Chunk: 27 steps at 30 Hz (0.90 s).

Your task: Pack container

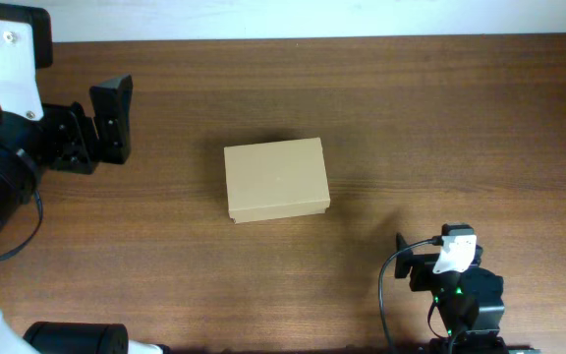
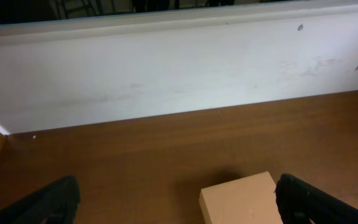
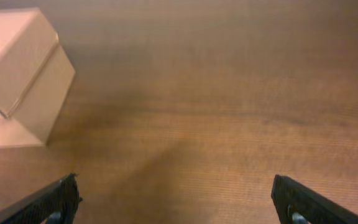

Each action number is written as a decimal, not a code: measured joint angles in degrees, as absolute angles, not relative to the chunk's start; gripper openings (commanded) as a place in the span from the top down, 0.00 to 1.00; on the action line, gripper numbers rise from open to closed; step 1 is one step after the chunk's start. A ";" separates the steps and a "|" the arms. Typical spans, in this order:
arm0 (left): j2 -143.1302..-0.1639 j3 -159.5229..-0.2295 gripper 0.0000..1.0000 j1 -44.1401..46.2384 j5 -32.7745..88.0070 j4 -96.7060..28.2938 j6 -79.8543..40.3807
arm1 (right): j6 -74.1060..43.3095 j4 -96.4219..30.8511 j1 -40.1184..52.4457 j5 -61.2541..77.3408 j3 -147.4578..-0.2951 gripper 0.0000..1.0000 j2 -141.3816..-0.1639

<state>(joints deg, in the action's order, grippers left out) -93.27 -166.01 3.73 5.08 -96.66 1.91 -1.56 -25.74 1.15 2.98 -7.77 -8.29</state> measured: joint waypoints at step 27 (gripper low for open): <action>-92.25 -163.92 0.00 3.73 5.08 -96.62 1.89 | -1.58 -25.71 1.15 3.55 -7.77 0.01 -8.01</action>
<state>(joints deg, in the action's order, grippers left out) -92.25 -163.92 3.73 5.08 -96.62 1.89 -1.58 -25.71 1.15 3.55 -7.77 -8.01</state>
